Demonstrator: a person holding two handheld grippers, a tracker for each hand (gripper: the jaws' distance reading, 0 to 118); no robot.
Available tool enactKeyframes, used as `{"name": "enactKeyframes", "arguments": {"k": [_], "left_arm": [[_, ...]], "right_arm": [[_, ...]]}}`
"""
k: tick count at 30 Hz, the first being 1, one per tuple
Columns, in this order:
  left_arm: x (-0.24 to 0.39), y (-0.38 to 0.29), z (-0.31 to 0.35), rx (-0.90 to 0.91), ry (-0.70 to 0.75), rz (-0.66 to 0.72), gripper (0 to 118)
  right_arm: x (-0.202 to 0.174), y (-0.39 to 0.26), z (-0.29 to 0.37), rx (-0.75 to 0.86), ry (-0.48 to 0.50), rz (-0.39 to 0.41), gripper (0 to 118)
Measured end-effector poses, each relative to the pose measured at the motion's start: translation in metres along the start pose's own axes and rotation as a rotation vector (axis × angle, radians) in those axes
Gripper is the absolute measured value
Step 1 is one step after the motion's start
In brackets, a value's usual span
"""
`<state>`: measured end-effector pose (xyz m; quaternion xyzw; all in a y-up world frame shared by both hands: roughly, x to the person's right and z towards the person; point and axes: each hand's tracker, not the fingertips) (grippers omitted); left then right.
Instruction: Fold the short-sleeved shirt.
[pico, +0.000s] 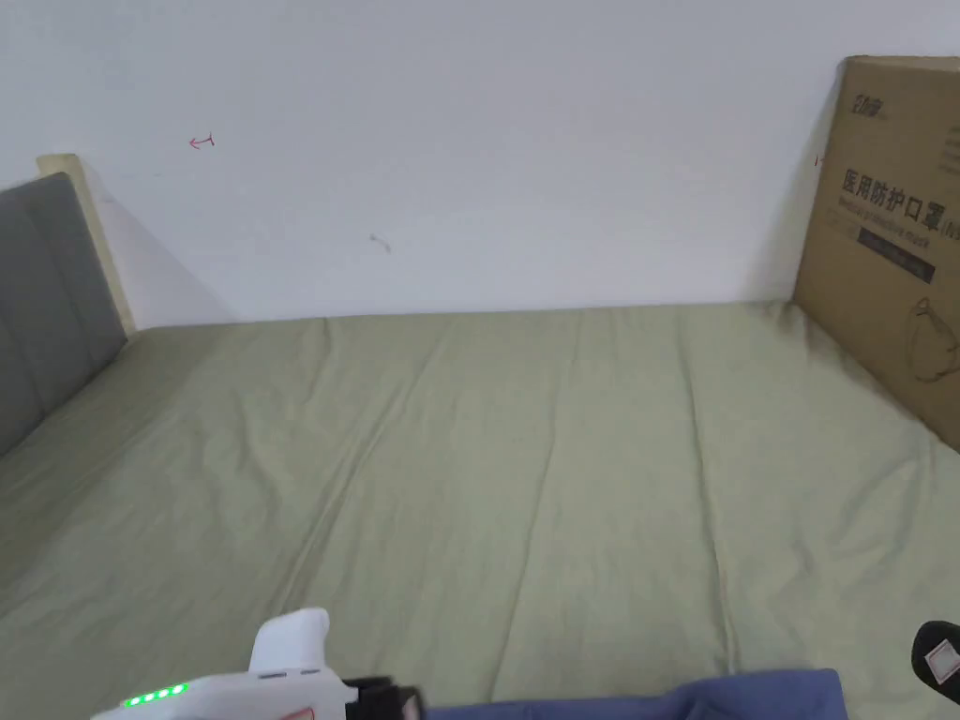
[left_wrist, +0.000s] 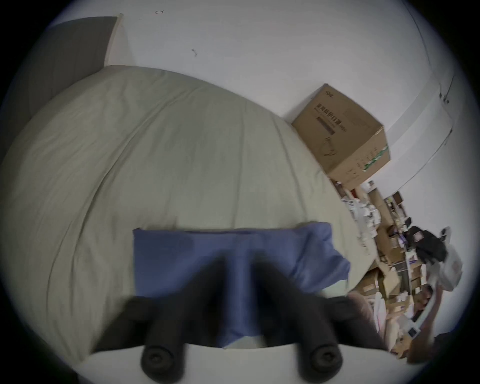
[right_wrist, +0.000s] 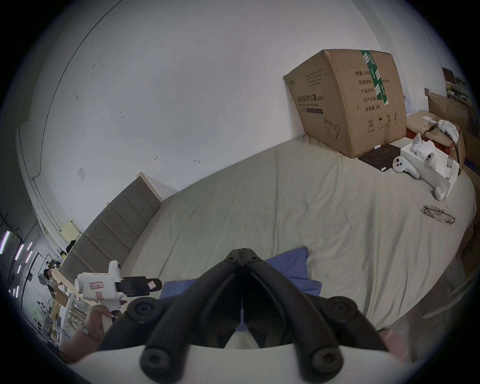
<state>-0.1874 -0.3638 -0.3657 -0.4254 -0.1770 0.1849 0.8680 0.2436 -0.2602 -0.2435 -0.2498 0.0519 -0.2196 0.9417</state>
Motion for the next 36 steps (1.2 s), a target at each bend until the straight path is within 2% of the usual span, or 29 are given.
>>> {"name": "enactKeyframes", "arguments": {"k": [1,4,8,11,14,16,19,22,23,24,27,29,32,34,36], "left_arm": [[-0.001,-0.006,-0.011,-0.025,0.042,-0.002,0],[-0.001,-0.009,-0.046,-0.111,-0.099,0.011,0],[0.021,-0.036,-0.103,-0.263,-0.081,-0.065,0],[0.025,-0.053,-0.121,-0.239,-0.084,-0.051,0],[0.018,-0.046,-0.114,-0.274,-0.346,0.168,0],[0.023,-0.052,-0.105,-0.321,-0.535,0.181,0],[0.024,-0.048,-0.067,-0.185,-0.444,0.042,0],[-0.020,-0.032,-0.023,-0.050,-0.365,0.062,1],[-0.045,-0.025,-0.009,-0.032,-0.377,0.124,7],[-0.064,-0.020,0.002,-0.031,-0.388,0.176,31],[-0.128,-0.010,0.024,-0.060,-0.400,0.307,114],[-0.156,-0.012,0.035,-0.002,-0.412,0.358,118],[-0.179,-0.018,0.032,-0.027,-0.461,0.465,118],[-0.191,-0.025,0.016,-0.092,-0.488,0.520,118],[-0.205,-0.033,-0.016,-0.163,-0.546,0.569,118]], "right_arm": [[0.000,-0.001,-0.002,-0.007,0.003,-0.003,0],[0.000,-0.005,-0.007,-0.030,0.005,-0.001,0],[-0.002,-0.008,-0.009,-0.040,-0.027,0.045,0],[-0.004,-0.008,-0.010,-0.045,-0.038,0.066,0],[-0.006,-0.010,-0.014,-0.055,-0.028,0.062,0],[-0.008,-0.011,-0.019,-0.070,-0.019,0.061,0],[-0.011,-0.009,-0.022,-0.078,-0.005,0.059,0],[-0.014,-0.008,-0.022,-0.076,0.007,0.061,0],[-0.014,-0.007,-0.022,-0.075,0.006,0.070,0],[-0.013,-0.007,-0.022,-0.076,0.003,0.080,0],[-0.014,-0.009,-0.025,-0.083,-0.003,0.093,0],[-0.016,-0.011,-0.028,-0.095,0.000,0.086,0],[-0.015,-0.015,-0.033,-0.124,0.003,0.046,0],[-0.017,-0.016,-0.035,-0.135,0.023,0.025,0],[-0.022,-0.015,-0.037,-0.140,0.019,0.042,0]]}}
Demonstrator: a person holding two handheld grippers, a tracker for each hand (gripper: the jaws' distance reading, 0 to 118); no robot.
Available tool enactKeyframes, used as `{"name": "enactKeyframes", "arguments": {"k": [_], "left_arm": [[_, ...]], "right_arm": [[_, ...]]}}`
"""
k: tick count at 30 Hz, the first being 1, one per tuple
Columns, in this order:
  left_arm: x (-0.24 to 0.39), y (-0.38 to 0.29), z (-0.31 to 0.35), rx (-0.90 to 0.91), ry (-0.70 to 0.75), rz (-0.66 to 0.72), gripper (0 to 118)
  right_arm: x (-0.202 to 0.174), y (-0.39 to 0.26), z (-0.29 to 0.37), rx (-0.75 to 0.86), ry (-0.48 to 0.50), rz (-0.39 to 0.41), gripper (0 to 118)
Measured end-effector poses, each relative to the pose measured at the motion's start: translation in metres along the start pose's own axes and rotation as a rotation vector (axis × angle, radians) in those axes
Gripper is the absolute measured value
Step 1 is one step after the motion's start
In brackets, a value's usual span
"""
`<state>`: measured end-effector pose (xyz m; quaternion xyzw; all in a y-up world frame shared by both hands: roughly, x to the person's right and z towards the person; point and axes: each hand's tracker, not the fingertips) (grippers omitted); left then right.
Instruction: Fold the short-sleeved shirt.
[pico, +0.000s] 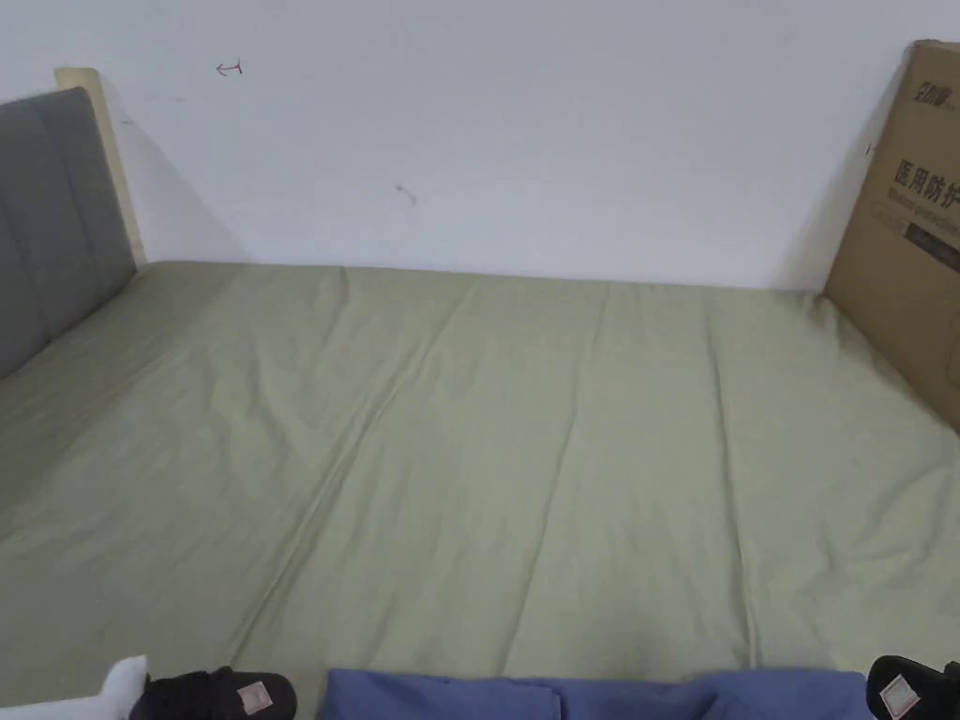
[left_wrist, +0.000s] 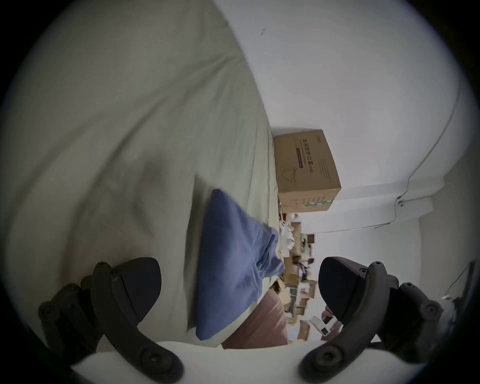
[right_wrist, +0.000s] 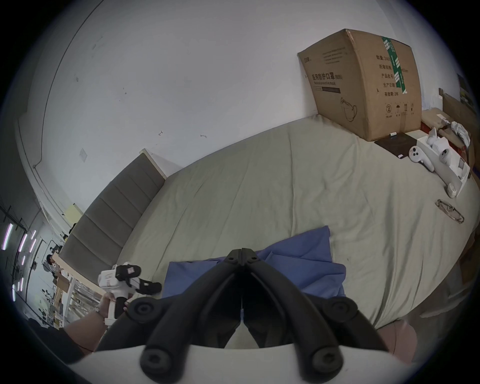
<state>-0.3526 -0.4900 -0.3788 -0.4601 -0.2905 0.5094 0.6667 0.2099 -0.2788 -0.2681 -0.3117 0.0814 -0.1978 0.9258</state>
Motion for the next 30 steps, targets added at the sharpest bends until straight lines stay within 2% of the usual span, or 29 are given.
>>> {"name": "enactKeyframes", "arguments": {"k": [2,4,6,8,11,12,13,14,15,16,18,20,24,25,26,28,30], "left_arm": [[-0.011,-0.003,-0.026,-0.053,-0.036,0.034,118],[0.006,-0.009,-0.048,-0.051,-0.149,-0.040,118],[0.010,-0.013,-0.082,-0.130,-0.155,-0.036,118],[0.014,-0.017,-0.102,-0.153,-0.159,-0.106,118],[0.009,-0.011,-0.091,-0.125,-0.156,-0.130,108],[0.003,-0.010,-0.086,-0.084,-0.107,-0.120,95],[-0.004,-0.010,-0.083,-0.063,0.018,-0.104,53],[-0.014,-0.008,-0.081,-0.065,0.222,-0.107,7],[-0.011,-0.011,-0.075,-0.056,0.011,-0.054,8],[0.005,-0.012,-0.073,-0.043,0.040,-0.074,8],[0.038,-0.017,-0.075,-0.058,0.275,-0.251,9],[0.067,-0.024,-0.065,-0.021,0.380,-0.375,9],[0.120,-0.043,-0.038,0.128,0.898,-0.663,9],[0.127,-0.046,-0.035,0.171,1.008,-0.710,9],[0.132,-0.047,-0.032,0.214,1.047,-0.727,9],[0.147,-0.047,-0.027,0.217,0.935,-0.618,9],[0.165,-0.050,-0.039,0.200,0.734,-0.509,9]], "right_arm": [[-0.004,0.002,0.000,-0.002,-0.005,0.018,0],[-0.008,0.004,-0.001,-0.010,-0.001,0.018,0],[-0.012,0.007,-0.001,-0.021,0.015,0.002,0],[-0.018,0.007,0.001,-0.024,0.027,-0.003,0],[-0.024,0.008,0.004,-0.025,0.034,0.012,0],[-0.025,0.008,0.005,-0.025,0.036,0.019,0],[-0.024,0.008,0.006,-0.024,0.037,0.023,0],[-0.024,0.007,0.006,-0.023,0.039,0.025,0],[-0.023,0.008,0.006,-0.024,0.039,0.026,0],[-0.022,0.007,0.005,-0.026,0.040,0.024,0],[-0.019,0.008,0.004,-0.030,0.044,0.016,0],[-0.013,0.006,0.005,-0.026,0.047,-0.001,0],[-0.004,0.005,0.012,-0.002,0.072,-0.019,0],[-0.001,0.004,0.013,0.000,0.073,-0.018,0],[0.002,0.003,0.014,0.003,0.073,-0.017,0],[0.006,0.000,0.016,0.006,0.075,-0.023,0],[0.014,-0.002,0.020,0.005,0.085,-0.056,0]]}}
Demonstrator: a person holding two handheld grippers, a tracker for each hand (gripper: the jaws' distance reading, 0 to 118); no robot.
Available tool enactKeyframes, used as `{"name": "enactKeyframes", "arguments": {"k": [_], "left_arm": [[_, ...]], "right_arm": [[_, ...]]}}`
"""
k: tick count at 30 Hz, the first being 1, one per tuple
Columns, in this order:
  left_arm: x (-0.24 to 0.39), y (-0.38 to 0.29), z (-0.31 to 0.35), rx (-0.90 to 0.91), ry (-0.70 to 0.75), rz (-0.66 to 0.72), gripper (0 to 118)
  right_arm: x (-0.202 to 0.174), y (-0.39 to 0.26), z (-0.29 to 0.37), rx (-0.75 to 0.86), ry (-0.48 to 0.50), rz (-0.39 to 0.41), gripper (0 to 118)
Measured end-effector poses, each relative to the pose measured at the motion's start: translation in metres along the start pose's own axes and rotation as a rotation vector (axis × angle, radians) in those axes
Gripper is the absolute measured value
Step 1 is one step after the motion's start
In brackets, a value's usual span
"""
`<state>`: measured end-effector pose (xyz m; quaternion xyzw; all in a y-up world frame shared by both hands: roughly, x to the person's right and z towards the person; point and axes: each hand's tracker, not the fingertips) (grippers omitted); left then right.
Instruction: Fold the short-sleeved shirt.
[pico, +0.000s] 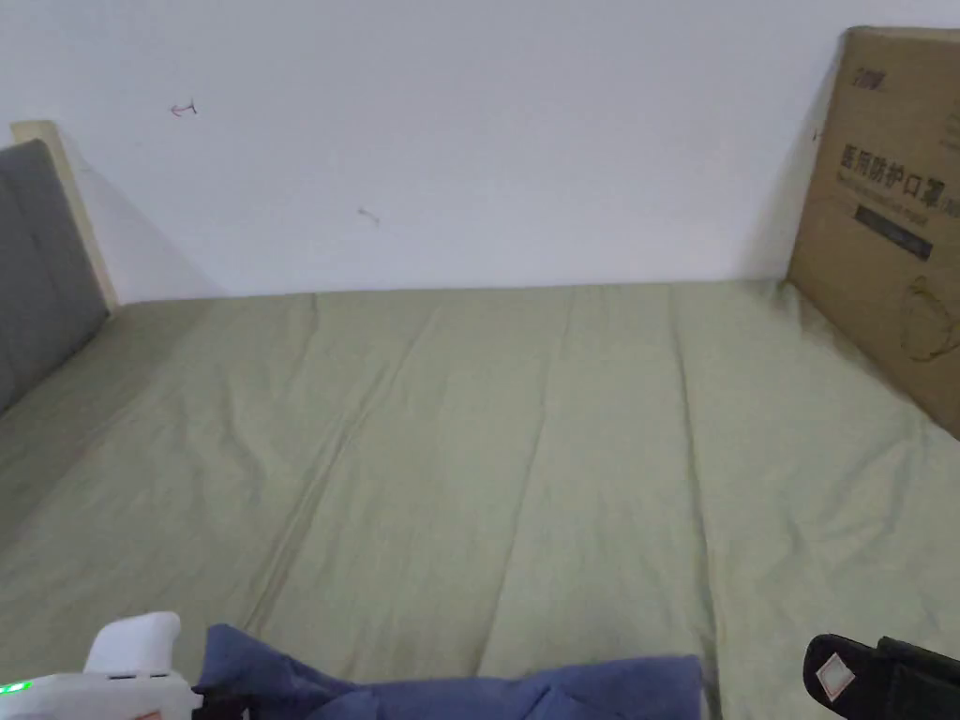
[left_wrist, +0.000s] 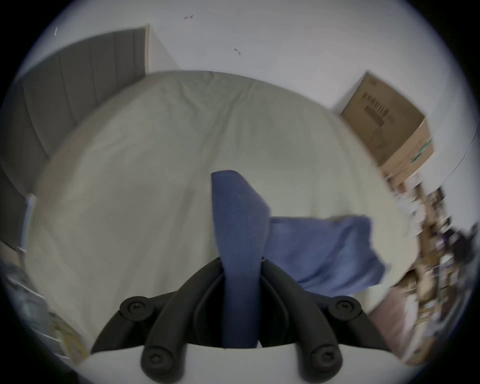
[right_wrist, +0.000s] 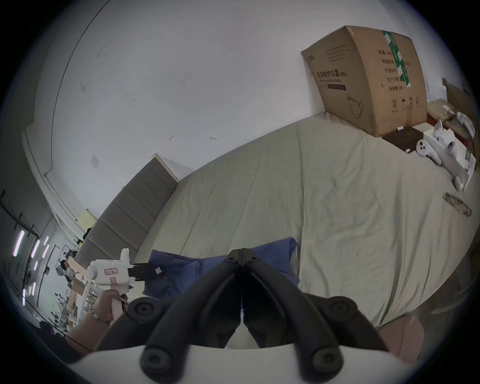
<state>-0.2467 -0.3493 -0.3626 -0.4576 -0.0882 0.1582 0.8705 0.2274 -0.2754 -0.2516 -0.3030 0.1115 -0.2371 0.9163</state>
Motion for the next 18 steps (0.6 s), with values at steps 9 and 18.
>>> {"name": "enactKeyframes", "arguments": {"k": [9,18], "left_arm": [[0.172,0.003,-0.087,-0.229,-0.459,-0.024,116],[0.166,0.011,-0.062,-0.126,-0.371,-0.119,110]], "right_arm": [[0.028,0.007,0.031,0.068,-0.014,-0.072,0],[0.056,0.016,0.042,0.122,-0.041,-0.112,0]]}}
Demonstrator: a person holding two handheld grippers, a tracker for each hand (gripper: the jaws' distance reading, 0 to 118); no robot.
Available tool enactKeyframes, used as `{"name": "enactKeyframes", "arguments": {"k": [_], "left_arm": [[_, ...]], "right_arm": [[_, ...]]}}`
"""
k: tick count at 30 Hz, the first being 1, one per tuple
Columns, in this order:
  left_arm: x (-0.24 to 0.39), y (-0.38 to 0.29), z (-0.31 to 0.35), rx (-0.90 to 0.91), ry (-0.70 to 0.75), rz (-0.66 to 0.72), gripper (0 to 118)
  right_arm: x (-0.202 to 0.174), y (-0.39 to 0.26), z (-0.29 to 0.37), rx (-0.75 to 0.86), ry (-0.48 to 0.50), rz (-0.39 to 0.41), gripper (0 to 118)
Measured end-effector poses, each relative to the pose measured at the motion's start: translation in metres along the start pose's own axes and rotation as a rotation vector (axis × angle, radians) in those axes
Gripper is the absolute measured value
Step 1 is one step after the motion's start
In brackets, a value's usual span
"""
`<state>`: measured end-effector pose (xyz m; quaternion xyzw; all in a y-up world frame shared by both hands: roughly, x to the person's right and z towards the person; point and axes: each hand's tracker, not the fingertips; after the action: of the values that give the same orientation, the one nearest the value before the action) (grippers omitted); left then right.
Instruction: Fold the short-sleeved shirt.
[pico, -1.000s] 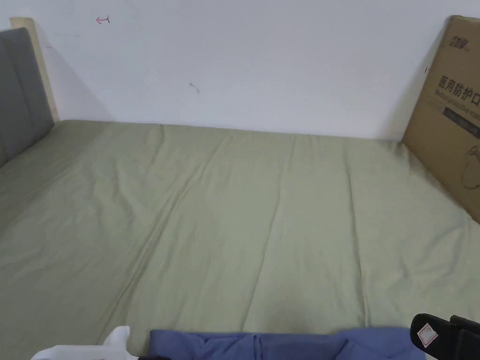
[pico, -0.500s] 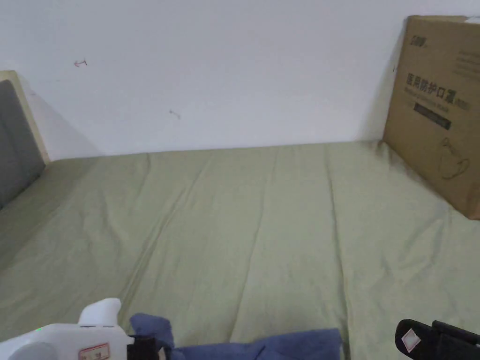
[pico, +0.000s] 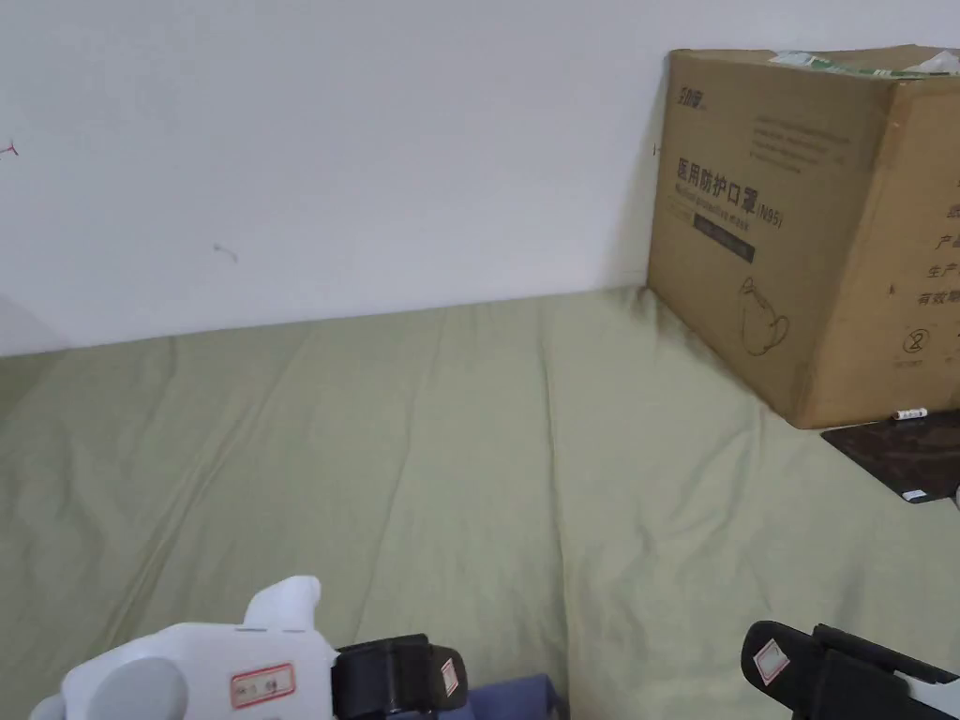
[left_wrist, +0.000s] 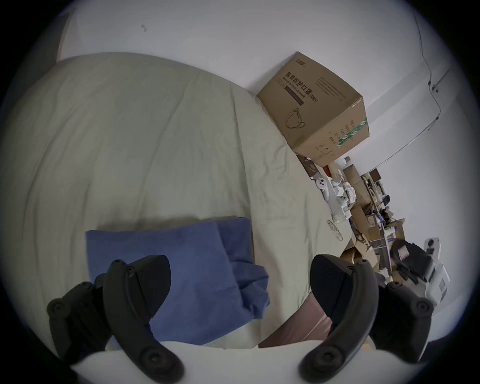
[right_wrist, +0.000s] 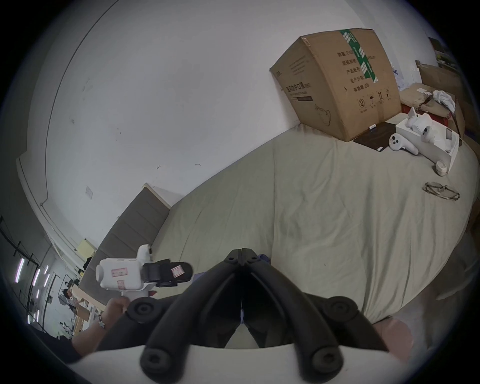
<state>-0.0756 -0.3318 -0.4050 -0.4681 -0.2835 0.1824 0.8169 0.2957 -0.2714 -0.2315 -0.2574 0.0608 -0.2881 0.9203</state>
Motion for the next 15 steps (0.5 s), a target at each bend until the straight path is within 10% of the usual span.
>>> {"name": "enactKeyframes", "arguments": {"k": [2,4,15], "left_arm": [[-0.004,-0.009,0.010,0.045,0.001,-0.049,84],[-0.001,-0.015,0.004,0.049,0.094,-0.081,7],[-0.007,-0.058,-0.135,-0.167,0.006,0.001,2]], "right_arm": [[0.005,-0.001,-0.004,-0.008,-0.002,-0.023,0],[0.008,-0.004,-0.008,-0.016,-0.004,-0.036,0],[0.015,-0.010,-0.013,-0.057,-0.028,-0.035,0]]}}
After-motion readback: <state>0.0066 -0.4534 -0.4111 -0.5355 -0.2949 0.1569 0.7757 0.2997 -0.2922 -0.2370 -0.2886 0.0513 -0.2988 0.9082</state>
